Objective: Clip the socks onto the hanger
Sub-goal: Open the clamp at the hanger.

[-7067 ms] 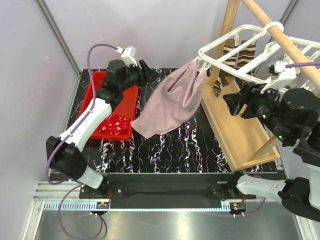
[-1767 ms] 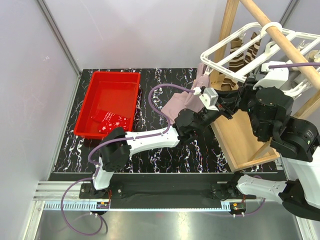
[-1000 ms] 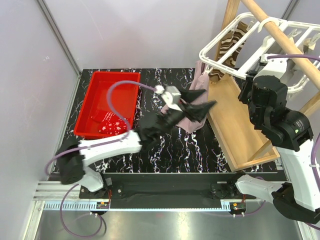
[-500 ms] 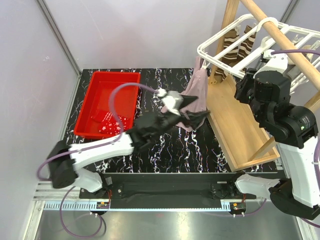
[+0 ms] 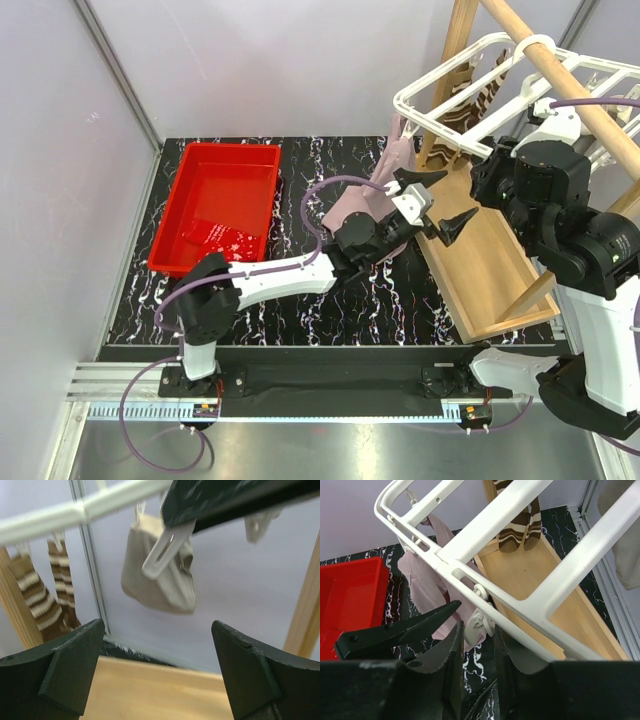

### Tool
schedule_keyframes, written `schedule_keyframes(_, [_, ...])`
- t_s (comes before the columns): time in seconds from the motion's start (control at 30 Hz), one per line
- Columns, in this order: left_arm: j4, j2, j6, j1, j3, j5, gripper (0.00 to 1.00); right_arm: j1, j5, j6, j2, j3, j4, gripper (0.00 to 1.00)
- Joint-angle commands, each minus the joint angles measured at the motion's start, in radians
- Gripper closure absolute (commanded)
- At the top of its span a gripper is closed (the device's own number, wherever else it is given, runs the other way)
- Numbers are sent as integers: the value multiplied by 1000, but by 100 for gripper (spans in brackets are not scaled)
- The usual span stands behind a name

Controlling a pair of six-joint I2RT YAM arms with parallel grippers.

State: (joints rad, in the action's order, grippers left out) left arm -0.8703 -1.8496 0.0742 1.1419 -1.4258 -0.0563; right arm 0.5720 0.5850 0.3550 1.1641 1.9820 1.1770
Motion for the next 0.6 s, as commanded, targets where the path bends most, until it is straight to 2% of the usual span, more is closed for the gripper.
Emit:
schedule_keyframes(0.0, [-218,-37,119,4,-79,22,5,-1,-16,-4,0,11,24,100])
schedule_keyframes(0.37, [-248,-141,190,4,-212,13,9,0,-20,-10,-21,-11,18,100])
schedule_keyframes(0.57, [-259,-149,185,4,-231,50,23,0,-19,-7,-26,-14,23,100])
